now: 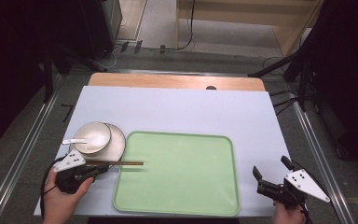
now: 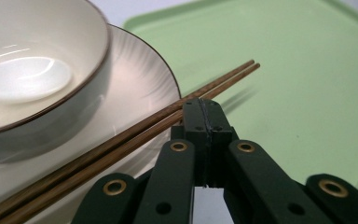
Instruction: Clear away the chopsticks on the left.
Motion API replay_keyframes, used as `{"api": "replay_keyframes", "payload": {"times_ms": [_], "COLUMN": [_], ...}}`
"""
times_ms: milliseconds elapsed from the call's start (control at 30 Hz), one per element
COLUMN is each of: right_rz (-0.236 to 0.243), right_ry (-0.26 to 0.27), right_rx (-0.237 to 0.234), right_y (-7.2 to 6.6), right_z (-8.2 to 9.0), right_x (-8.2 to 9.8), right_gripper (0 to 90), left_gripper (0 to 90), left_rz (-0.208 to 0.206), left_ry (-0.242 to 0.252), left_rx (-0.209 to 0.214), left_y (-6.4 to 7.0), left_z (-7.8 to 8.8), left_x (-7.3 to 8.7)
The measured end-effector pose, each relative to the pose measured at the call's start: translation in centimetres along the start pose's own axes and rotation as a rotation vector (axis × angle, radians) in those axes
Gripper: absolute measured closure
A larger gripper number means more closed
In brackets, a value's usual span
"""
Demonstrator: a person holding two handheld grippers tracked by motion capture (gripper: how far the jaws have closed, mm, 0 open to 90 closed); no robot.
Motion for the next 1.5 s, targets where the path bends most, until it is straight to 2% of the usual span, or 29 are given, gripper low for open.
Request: {"api": "replay_keyframes", "payload": {"times_ms": [100,133,200,233,300,367,467,533,700,767,833,967,1200,1233,1300,1367,1500], "right_rz": [-0.002,0.003,0.006,0.006,0.010,0.007,0.009,0.011,0.015,0.016,0.017,0.018,0.017,0.020,0.021,0.020,0.022], "right_ry": [-0.005,-0.006,-0.008,-0.008,-0.011,-0.016,-0.016,-0.016,-0.022,-0.026,-0.032,-0.035,-0.042,-0.043,-0.044,-0.045,-0.043], "right_rx": [-0.003,-0.008,-0.013,-0.013,-0.017,-0.022,-0.029,-0.034,-0.038,-0.042,-0.044,-0.047,-0.053,-0.053,-0.055,-0.053,-0.055], "right_y": [-0.2,-0.2,-0.3,-0.3,-0.3,-0.4,-0.4,-0.4,-0.6,-0.7,-0.7,-0.7,-0.7,-0.7,-0.7,-0.7,-0.7], "right_z": [0.0,-0.1,-0.2,-0.2,-0.2,-0.3,-0.4,-0.4,-0.5,-0.6,-0.7,-0.7,-0.8,-0.8,-0.9,-0.9,-0.8], "right_x": [0.0,0.0,0.0,0.0,0.1,0.2,0.2,0.2,0.2,0.3,0.3,0.4,0.5,0.5,0.5,0.5,0.5], "right_gripper": [0.0,0.0,0.0,0.0,0.0,0.0,0.0,0.0,0.0,0.0,0.0,0.0,0.0,0.0,0.0,0.0,0.0], "left_gripper": [90.0,90.0,90.0,90.0,90.0,90.0,90.0,90.0,90.0,90.0,90.0,90.0,90.0,90.0,87.9,85.1,79.6], "left_rz": [-0.021,-0.027,-0.019,-0.019,-0.028,-0.036,-0.044,-0.037,-0.042,-0.038,-0.048,-0.046,-0.057,-0.064,-0.054,-0.037,-0.023], "left_ry": [-0.041,-0.055,-0.085,-0.085,-0.123,-0.131,-0.133,-0.117,-0.128,-0.125,-0.135,-0.139,-0.153,-0.159,-0.142,-0.117,-0.126], "left_rx": [-0.005,-0.019,-0.034,-0.034,-0.043,-0.040,-0.045,-0.055,-0.071,-0.064,-0.099,-0.112,-0.175,-0.180,-0.161,-0.134,-0.092], "left_y": [0.4,0.4,0.1,0.1,0.0,0.2,0.2,0.0,-0.5,-0.6,-0.8,-1.0,-1.5,-1.5,-1.4,-1.5,-2.2], "left_z": [-1.0,-1.3,-1.8,-1.8,-2.4,-2.8,-3.2,-3.5,-4.2,-4.5,-5.0,-5.5,-6.8,-6.8,-6.4,-5.3,-3.0], "left_x": [-0.4,-0.4,-0.6,-0.6,-0.6,-0.7,-1.2,-1.9,-2.9,-3.2,-3.7,-4.0,-4.8,-4.9,-5.2,-5.4,-4.5]}}
Point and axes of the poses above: each handheld gripper's, and its own axes: z roughly backward along the jaws, x roughly out of its underside, y roughly to its right, the point moved 5 cm from there along -z, roughly forward along the jaws, and after that the axes turned 3 degrees about -y, right-handed, at the moved point
